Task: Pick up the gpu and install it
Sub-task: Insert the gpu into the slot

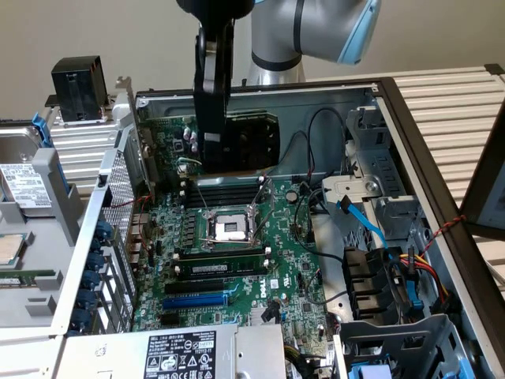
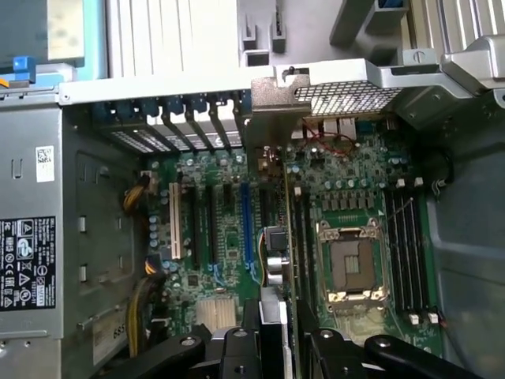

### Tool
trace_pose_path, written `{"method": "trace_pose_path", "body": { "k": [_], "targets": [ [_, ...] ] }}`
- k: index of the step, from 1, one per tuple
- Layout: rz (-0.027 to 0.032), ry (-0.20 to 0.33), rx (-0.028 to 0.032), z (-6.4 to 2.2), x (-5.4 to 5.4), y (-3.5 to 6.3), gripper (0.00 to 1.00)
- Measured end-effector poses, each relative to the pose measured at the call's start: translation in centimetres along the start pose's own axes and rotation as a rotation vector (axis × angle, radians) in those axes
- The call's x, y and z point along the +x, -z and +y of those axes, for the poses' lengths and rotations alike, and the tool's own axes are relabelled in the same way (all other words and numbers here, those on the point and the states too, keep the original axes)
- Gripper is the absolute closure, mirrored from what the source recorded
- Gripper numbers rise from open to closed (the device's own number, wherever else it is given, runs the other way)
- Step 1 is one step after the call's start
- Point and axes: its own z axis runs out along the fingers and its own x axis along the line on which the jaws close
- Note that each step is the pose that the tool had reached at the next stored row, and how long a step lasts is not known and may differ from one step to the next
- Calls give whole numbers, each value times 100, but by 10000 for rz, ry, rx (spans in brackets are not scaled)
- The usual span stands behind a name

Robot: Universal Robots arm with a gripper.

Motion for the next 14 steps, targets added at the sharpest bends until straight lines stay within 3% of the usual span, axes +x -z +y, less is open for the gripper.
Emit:
{"method": "trace_pose_path", "body": {
  "k": [6,14],
  "targets": [
    [7,82,3,-13,8,-111,71],
    [-16,135,18,-32,98,-256,71]
  ]
}}
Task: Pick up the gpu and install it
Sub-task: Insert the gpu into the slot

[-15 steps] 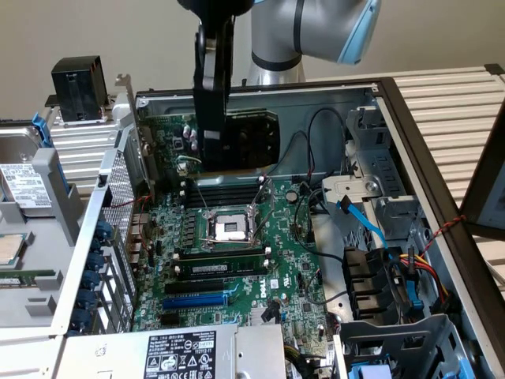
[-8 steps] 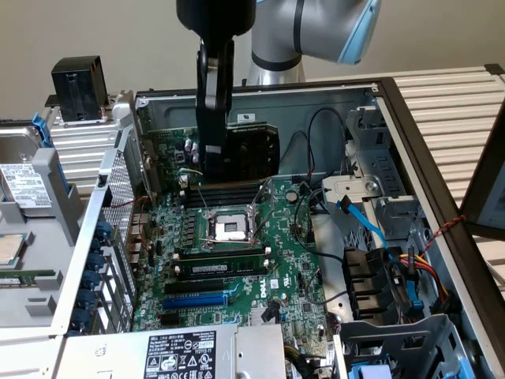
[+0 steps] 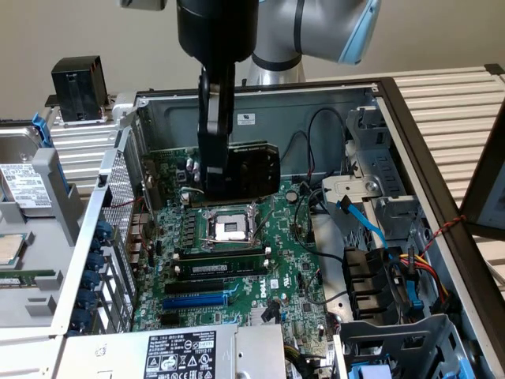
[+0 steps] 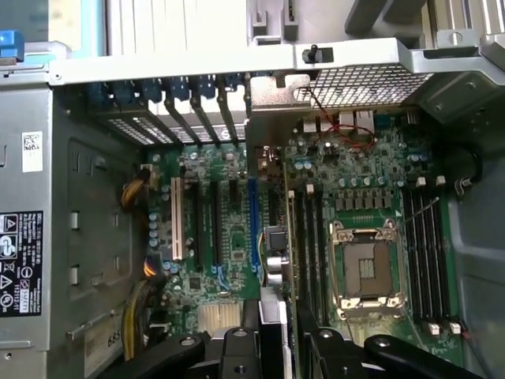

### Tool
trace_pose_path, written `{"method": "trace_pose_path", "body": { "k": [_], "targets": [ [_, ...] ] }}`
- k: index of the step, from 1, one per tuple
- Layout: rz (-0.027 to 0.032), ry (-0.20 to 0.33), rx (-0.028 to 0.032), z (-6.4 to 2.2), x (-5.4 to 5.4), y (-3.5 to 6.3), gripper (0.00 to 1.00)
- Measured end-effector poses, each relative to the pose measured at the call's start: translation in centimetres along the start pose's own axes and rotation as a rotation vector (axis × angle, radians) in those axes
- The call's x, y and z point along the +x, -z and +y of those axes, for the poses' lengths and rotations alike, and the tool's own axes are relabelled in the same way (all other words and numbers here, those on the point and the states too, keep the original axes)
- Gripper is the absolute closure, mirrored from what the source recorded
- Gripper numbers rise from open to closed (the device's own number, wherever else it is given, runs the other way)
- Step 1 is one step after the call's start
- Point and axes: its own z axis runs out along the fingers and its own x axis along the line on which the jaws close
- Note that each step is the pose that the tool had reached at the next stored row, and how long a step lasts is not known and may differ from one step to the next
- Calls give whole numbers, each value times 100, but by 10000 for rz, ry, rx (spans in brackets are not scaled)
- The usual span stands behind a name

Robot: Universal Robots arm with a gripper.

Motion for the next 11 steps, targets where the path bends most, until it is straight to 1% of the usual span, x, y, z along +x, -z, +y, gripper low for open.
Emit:
{"method": "trace_pose_path", "body": {
  "k": [4,6,11],
  "targets": [
    [-27,8,19,-11,67,-67,71],
    [-50,9,18,-4,83,-105,71],
    [-189,24,4,36,99,-189,71]
  ]
}}
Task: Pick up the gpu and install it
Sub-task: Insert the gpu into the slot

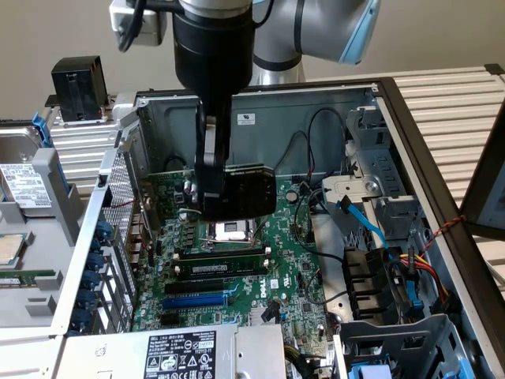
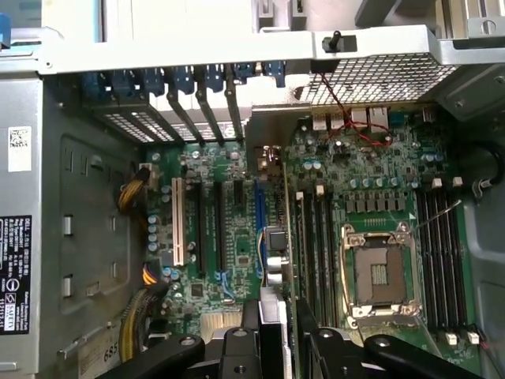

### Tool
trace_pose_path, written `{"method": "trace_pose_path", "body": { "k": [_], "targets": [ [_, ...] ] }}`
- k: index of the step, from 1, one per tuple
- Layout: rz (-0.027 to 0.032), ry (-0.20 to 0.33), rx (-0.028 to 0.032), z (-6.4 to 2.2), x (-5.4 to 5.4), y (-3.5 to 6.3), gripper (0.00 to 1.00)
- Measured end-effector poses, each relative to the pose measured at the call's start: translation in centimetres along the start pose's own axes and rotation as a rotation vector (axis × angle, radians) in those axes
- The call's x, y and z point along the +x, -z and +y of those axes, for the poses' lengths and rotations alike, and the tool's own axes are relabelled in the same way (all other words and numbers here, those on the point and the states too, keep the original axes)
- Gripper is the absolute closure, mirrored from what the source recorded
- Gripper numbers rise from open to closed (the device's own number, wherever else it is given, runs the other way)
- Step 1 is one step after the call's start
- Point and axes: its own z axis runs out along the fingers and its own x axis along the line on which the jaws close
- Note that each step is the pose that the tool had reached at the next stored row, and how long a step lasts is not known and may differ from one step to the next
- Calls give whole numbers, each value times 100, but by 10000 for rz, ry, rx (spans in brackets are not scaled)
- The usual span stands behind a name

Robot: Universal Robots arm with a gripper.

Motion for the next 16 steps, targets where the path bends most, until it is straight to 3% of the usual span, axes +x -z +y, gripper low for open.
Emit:
{"method": "trace_pose_path", "body": {
  "k": [3,13,16],
  "targets": [
    [-51,5,-9,23,6,-44,71],
    [-87,3,-61,29,46,-206,71],
    [-127,6,-95,29,72,-241,71]
  ]
}}
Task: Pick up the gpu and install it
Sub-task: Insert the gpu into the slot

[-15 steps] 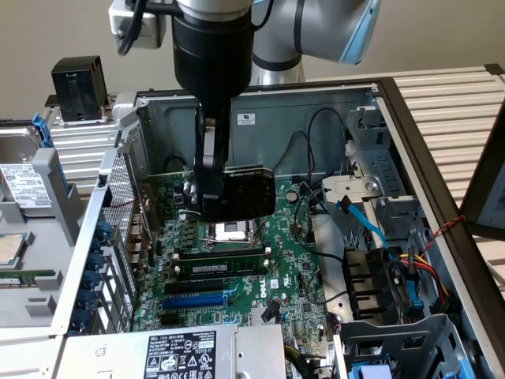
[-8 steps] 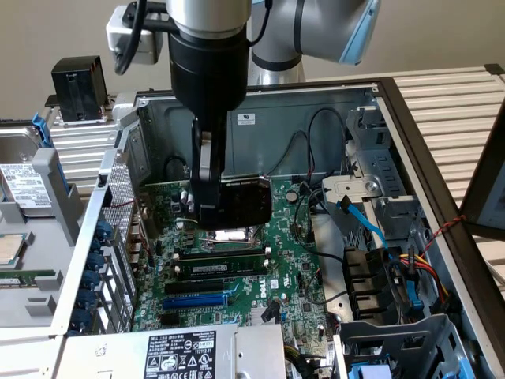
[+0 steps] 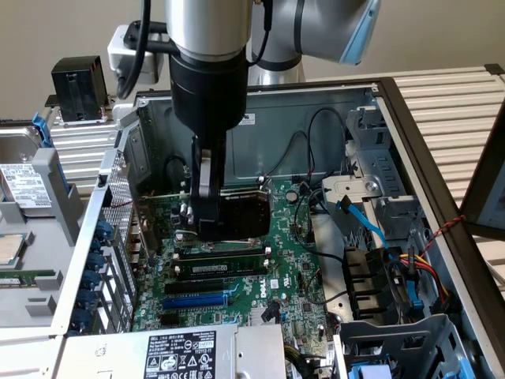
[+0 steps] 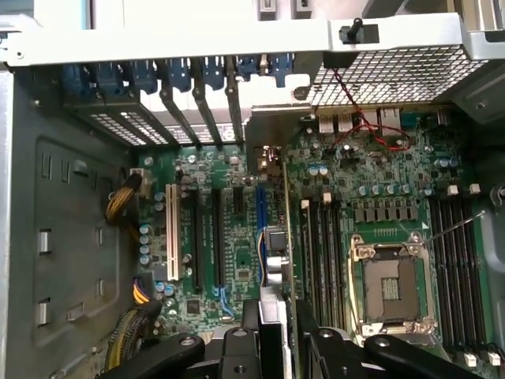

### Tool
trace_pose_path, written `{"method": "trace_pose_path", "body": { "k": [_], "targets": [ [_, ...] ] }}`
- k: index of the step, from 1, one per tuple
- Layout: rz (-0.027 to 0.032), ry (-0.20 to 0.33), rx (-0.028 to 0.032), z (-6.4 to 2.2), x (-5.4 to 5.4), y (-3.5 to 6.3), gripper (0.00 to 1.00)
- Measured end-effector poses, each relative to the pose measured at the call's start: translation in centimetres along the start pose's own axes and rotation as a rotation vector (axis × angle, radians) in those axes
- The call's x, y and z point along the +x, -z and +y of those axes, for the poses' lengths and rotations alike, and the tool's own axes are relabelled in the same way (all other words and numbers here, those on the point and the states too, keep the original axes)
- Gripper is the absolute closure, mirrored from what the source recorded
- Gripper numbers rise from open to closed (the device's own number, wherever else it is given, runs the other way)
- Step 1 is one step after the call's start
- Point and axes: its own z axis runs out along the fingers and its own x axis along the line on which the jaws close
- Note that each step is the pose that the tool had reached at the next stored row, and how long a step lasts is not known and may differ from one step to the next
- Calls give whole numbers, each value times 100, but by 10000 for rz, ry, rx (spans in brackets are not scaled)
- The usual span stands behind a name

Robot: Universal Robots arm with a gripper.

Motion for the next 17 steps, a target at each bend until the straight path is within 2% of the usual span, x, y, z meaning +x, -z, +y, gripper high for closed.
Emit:
{"method": "trace_pose_path", "body": {
  "k": [5,10,12,13,14,17],
  "targets": [
    [-106,11,-61,-1,59,-45,71],
    [-112,12,-55,13,69,-54,71],
    [-122,13,-15,58,74,-79,71],
    [-139,14,-6,79,76,-94,71],
    [-195,21,7,107,79,-119,71],
    [-276,24,5,143,83,-158,71]
  ]
}}
